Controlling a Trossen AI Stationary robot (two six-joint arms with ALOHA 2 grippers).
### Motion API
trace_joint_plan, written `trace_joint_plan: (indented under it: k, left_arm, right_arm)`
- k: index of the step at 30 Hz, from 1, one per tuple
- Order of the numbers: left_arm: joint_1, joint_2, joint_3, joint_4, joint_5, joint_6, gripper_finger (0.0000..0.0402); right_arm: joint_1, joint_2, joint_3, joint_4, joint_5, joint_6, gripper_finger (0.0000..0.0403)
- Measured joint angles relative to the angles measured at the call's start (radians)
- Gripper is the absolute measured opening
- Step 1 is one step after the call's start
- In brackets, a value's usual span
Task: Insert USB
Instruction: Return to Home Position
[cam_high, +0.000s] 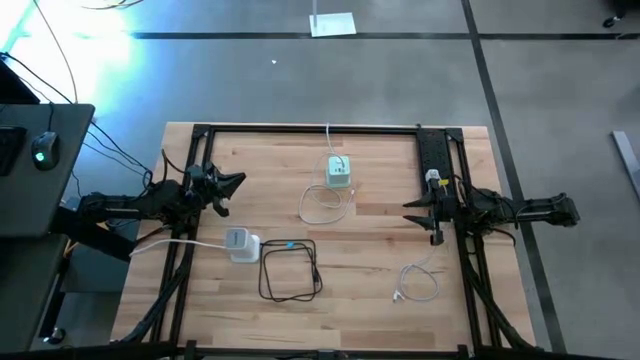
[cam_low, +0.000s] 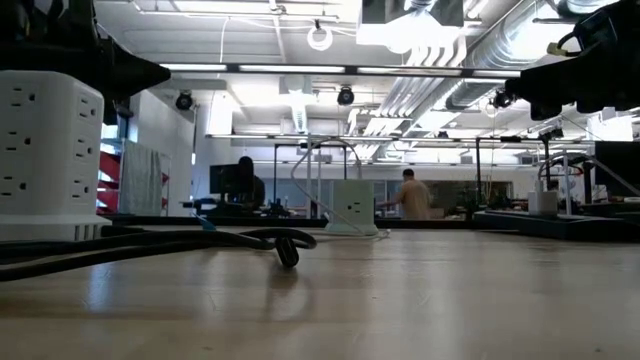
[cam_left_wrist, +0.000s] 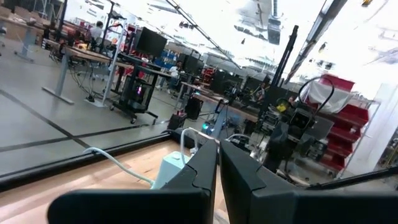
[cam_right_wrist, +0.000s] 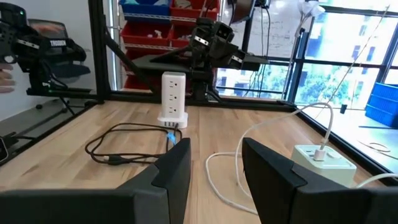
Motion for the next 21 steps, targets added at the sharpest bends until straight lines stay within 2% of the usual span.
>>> trace_joint_plan:
  k: [2, 7, 10, 13, 21]
  left_arm:
    - [-0.003, -0.003, -0.002, -0.03, 0.04, 0.104, 0.0]
    - [0.003, -0.006, -0.003, -0.133, 0.338, 0.207, 0.0]
    - [0.013, -0.006, -0.003, -0.154, 0.463, 0.286, 0.0]
    - [0.013, -0.006, -0.003, -0.156, 0.483, 0.313, 0.0]
    - [0.013, -0.004, -0.003, -0.156, 0.482, 0.207, 0.0]
  right_arm:
    - [0.0, 0.0, 0.0, 0.0, 0.0, 0.001, 0.0128]
    - [0.0, 0.0, 0.0, 0.0, -0.002, 0.002, 0.0128]
    - [0.0, 0.001, 0.0, 0.0, -0.002, 0.0, 0.0128]
    - [0.0, 0.001, 0.0, 0.0, -0.002, 0.0, 0.0128]
    - [0.0, 0.001, 0.0, 0.0, -0.002, 0.0, 0.0128]
